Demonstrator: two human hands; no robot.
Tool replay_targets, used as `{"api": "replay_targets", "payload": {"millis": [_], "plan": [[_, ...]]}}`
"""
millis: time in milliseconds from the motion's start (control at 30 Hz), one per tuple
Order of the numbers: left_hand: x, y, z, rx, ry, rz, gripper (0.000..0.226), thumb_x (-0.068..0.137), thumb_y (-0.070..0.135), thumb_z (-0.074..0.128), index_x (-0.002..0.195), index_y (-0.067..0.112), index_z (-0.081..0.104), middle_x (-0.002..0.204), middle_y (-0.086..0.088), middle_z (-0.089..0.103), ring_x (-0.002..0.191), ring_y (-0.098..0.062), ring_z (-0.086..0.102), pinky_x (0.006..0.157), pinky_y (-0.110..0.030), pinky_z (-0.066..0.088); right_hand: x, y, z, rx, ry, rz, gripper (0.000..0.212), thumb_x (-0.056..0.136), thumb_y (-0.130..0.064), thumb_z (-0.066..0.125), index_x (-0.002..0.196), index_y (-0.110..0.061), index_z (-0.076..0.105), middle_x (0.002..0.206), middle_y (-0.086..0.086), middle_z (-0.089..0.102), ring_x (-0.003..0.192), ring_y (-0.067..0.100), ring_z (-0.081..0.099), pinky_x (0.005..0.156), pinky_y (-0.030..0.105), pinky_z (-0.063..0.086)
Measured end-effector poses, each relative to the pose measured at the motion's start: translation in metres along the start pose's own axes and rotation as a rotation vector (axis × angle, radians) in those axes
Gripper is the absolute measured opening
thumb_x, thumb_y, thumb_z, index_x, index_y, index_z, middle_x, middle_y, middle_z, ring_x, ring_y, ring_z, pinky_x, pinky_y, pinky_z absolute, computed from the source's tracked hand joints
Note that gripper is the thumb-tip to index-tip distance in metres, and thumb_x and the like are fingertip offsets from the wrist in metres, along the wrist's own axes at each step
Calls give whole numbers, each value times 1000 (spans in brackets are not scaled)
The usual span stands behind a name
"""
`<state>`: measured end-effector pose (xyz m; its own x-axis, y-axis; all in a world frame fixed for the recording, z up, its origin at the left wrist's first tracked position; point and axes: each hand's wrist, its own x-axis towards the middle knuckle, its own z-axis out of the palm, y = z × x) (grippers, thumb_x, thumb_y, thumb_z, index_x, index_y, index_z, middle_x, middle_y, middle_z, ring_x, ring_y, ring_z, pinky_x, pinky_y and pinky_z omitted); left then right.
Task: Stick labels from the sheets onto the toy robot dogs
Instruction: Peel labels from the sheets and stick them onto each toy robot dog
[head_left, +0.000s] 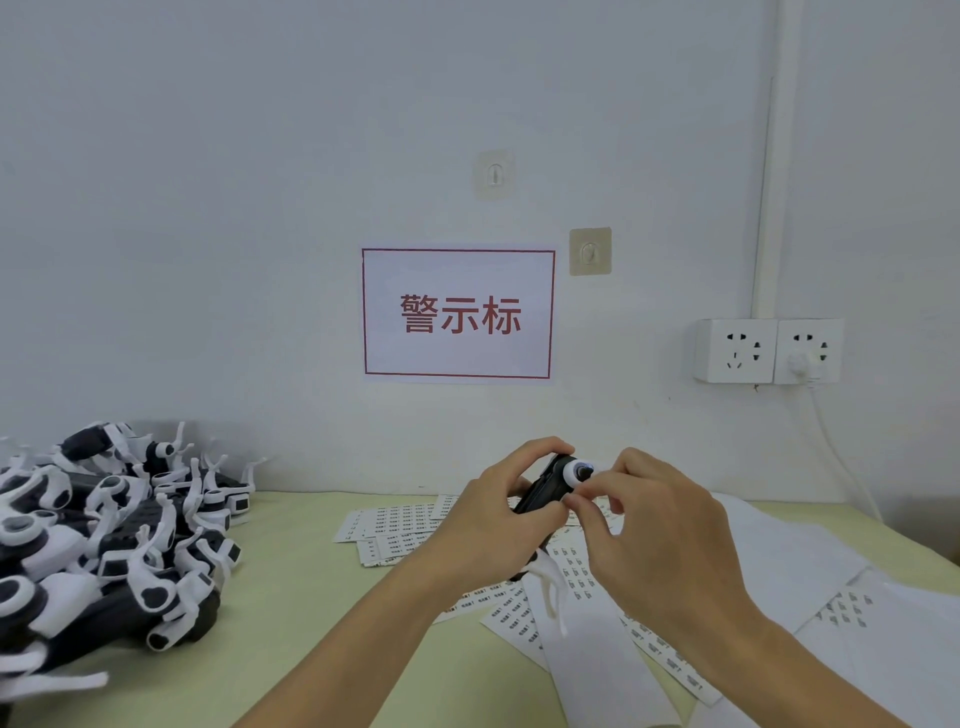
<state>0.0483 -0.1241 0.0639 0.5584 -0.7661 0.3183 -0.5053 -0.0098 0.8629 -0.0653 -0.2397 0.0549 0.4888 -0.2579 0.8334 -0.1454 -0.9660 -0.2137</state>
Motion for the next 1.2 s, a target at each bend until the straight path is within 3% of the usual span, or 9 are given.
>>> {"api": "replay_targets", "payload": {"millis": [267, 433, 567, 633, 733, 833, 1000, 1200], "plan": [[0, 1, 1, 5, -15, -15, 45, 90, 21, 59, 116, 58, 55, 93, -1, 64, 63, -21, 60, 60, -32, 52, 2, 0, -2, -127, 44, -15, 17, 70, -26, 86, 61, -30, 72, 56, -12, 46, 42, 13, 37, 47, 20, 23], [-1, 1, 2, -13, -7, -30, 47, 90, 20, 59, 117, 58, 54, 102, -6, 67, 69, -25, 68, 55, -25, 50, 7, 12, 1, -76, -39, 65, 29, 86, -44, 68, 60, -33, 67, 59, -13, 44, 55, 11, 48, 52, 21, 26], [-1, 1, 0, -112, 5, -47, 52, 89, 11, 59, 118, 54, 53, 108, -6, 68, 78, -24, 75, 69, -31, 57, 10, 15, -2, 14, -48, 74, 27, 86, -37, 68, 60, -33, 60, 61, -15, 44, 56, 5, 47, 51, 19, 27], [-1, 1, -2, -163, 10, -52, 52, 88, 8, 59, 118, 50, 54, 109, -11, 68, 77, -26, 75, 69, -33, 57, 10, 16, -3, 86, -30, 77, 21, 86, -36, 64, 68, -35, 53, 68, -14, 44, 61, 4, 47, 53, 19, 29], [-2, 3, -2, -228, 7, -59, 45, 91, 10, 62, 116, 47, 56, 108, -17, 69, 72, -26, 72, 62, -30, 54, 10, 19, 0, 209, -41, 95, 10, 87, -38, 57, 92, -37, 49, 91, -18, 44, 89, -1, 49, 62, 18, 38], [-1, 5, -1, -228, 22, -34, 36, 94, 16, 63, 115, 45, 57, 104, -18, 70, 70, -27, 71, 67, -32, 54, 9, 22, 4, 288, -129, 92, 27, 89, -42, 48, 116, -42, 47, 110, -23, 43, 108, -8, 44, 76, 21, 40], [0, 6, -4, -234, 18, 5, 35, 95, 14, 62, 115, 42, 60, 97, -11, 73, 73, -28, 72, 76, -33, 57, 8, 23, 7, 359, -201, 66, 24, 99, -33, 41, 114, -45, 55, 100, -22, 60, 96, 2, 56, 79, 32, 49], [1, 4, -7, -375, -24, -59, 38, 90, 10, 64, 115, 40, 66, 104, -23, 71, 75, -33, 70, 70, -36, 57, 9, 26, 7, 374, -191, 80, 27, 102, -25, 43, 110, -44, 60, 92, -19, 65, 89, 6, 59, 73, 38, 52]]}}
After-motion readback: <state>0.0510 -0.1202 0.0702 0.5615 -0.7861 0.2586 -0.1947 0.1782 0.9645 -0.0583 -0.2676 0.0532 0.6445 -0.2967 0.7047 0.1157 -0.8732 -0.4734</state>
